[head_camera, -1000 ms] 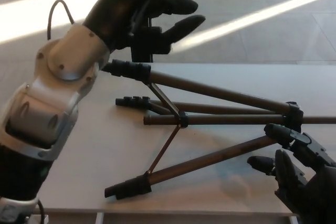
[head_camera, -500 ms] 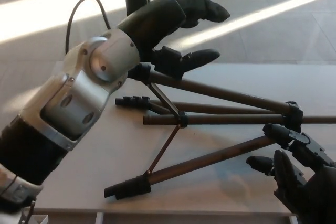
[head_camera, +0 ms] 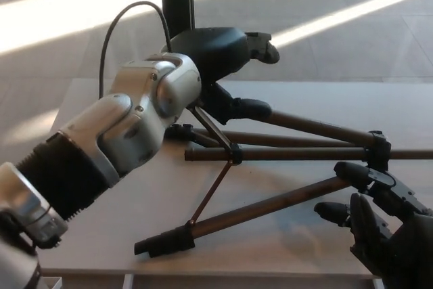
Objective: Use both hands of the robot to pick up the tripod lying in the middle of the desk and make it stand upright on the desk
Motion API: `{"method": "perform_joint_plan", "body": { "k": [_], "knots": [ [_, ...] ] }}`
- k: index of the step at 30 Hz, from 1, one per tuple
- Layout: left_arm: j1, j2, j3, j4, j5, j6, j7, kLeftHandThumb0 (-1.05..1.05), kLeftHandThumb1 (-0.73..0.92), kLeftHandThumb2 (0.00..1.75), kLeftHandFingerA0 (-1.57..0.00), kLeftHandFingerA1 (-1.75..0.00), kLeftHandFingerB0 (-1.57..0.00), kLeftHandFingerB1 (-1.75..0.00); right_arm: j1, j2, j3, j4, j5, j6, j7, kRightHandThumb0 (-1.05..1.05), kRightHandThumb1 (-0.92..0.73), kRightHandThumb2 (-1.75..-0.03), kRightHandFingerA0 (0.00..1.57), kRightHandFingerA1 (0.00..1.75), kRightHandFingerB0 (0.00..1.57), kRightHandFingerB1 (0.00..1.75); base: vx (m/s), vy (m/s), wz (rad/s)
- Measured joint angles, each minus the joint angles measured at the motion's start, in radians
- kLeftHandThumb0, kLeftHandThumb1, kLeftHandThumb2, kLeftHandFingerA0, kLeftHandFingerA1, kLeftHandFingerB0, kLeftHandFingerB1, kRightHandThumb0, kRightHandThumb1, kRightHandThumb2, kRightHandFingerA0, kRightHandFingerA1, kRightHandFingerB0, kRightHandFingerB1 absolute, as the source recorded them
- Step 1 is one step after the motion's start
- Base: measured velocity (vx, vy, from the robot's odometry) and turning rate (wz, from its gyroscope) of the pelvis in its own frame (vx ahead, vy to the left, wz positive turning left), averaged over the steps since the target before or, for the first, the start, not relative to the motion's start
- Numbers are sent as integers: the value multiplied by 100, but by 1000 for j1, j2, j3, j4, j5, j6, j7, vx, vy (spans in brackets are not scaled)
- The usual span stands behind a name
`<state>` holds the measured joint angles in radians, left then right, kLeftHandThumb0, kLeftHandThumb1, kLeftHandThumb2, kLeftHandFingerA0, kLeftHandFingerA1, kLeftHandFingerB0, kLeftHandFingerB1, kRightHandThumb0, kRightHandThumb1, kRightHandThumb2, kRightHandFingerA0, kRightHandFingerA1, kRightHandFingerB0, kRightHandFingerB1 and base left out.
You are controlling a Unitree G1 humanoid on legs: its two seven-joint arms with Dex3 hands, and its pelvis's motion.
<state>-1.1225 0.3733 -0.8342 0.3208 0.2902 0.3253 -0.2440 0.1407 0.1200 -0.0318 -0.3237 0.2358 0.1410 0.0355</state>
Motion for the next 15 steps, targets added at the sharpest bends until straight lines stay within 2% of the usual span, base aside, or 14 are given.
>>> {"method": "perform_joint_plan", "body": {
  "k": [3, 4, 5, 6, 10, 12, 13, 14, 15],
  "knots": [
    [-27, -9, -57, 50, 39, 2, -1, -91, 59, 101, -3, -39, -12, -45, 0, 0, 3, 0, 0, 2, 0, -64, -73, -62, 64, 89, 66, 59, 0, 0, 0],
    [-35, -14, -75, 67, 52, 3, -1, -89, 75, 63, -6, -44, -17, -33, 0, 0, 4, -1, 0, 3, 0, -64, -73, -62, 66, 89, 66, 60, 0, 0, 0],
    [-44, -19, -95, 85, 66, 4, -2, -88, 57, 97, -7, -52, -11, -45, 0, 0, 5, -1, 0, 3, 0, -64, -72, -62, 66, 89, 66, 60, 0, 0, 0],
    [-44, -19, -95, 85, 66, 4, -2, -87, 73, 64, -12, -49, -19, -35, 0, 0, 5, -1, 0, 3, 0, -64, -72, -62, 67, 89, 66, 60, 0, 0, 0],
    [-70, -44, -172, 169, 128, 11, -1, -86, 75, 63, -25, -55, -19, -38, 1, 0, 6, -1, 0, 5, 0, -65, -71, -62, 66, 87, 64, 60, 0, 0, 0],
    [-79, -59, -199, 204, 153, 17, -1, -85, 77, 62, -37, -62, -24, -48, 1, 0, 7, -1, 0, 7, 0, -63, -71, -61, 64, 87, 63, 60, 0, 0, 0],
    [-84, -68, -214, 223, 168, 21, 0, -83, 79, 63, -38, -62, -24, -47, 1, 0, 7, -2, 0, 8, 0, -63, -71, -61, 64, 88, 63, 60, 0, 0, 0],
    [-87, -78, -225, 241, 182, 27, 0, -80, 59, 99, -32, -65, -18, -53, 1, 0, 7, -3, 0, 10, 0, -63, -71, -61, 65, 87, 63, 60, 0, 0, 0],
    [-90, -89, -234, 257, 196, 32, 1, -80, 78, 65, -36, -62, -19, -46, 1, 0, 8, -3, 0, 11, -1, -62, -70, -61, 64, 87, 64, 60, 0, 0, 0]
  ]
}}
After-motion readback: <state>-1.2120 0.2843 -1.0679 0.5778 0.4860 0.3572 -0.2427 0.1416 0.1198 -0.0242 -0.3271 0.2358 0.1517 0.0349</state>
